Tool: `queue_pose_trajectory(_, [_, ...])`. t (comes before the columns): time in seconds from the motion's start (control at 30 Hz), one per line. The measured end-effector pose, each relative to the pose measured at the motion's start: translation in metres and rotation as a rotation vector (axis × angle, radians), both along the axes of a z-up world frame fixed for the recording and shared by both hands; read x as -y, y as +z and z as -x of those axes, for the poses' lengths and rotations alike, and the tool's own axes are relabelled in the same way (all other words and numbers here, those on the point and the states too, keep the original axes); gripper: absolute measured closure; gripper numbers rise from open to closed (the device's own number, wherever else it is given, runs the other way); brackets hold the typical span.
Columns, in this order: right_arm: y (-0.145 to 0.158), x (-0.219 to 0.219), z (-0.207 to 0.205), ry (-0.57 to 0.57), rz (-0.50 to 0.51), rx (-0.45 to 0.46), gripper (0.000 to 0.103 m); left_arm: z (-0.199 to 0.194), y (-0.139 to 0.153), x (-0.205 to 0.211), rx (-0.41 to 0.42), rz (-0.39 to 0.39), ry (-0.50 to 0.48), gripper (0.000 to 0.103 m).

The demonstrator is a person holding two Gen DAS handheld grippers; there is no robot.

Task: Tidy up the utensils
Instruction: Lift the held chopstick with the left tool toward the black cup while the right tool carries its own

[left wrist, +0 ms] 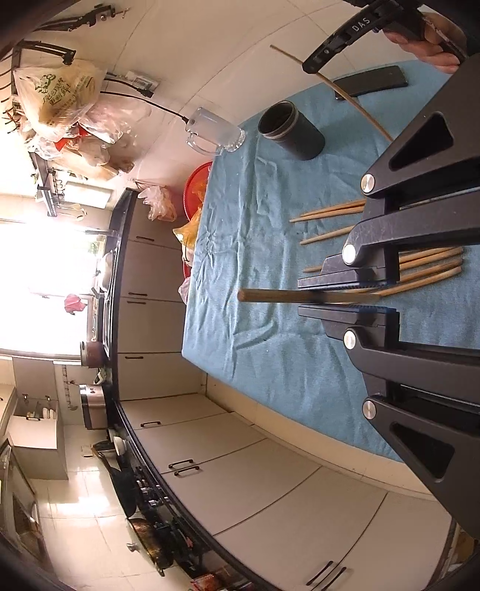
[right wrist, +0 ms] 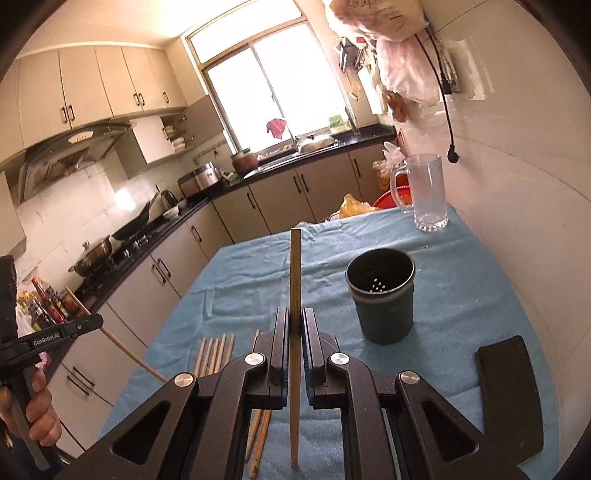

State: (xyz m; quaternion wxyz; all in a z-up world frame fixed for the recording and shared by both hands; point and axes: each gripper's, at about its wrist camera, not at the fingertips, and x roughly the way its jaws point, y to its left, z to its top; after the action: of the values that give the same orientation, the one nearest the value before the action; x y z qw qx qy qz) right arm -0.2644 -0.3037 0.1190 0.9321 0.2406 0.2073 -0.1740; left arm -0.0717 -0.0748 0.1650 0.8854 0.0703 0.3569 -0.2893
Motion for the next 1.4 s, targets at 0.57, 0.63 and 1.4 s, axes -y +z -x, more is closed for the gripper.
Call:
queue_pose_trajectory(0.57, [0.052, 0.04, 0.023, -0.075, 0.02, 0.117, 0.096, 0.013, 0.053, 0.082, -0.014, 0.049, -0.169, 0.097])
queue_pose_trajectory(0.63, [0.06, 0.05, 0.026, -0.097, 0.016, 0.132, 0.096, 0.014, 0.06, 0.097, -0.02, 0.06, -0.193, 0.097])
queue_pose_trajectory(1.4, [0.053, 0.16, -0.001, -0.272, -0.093, 0.098, 0.096, -0.011, 0.049, 0.262, -0.192, 0.1, -0.343, 0.097])
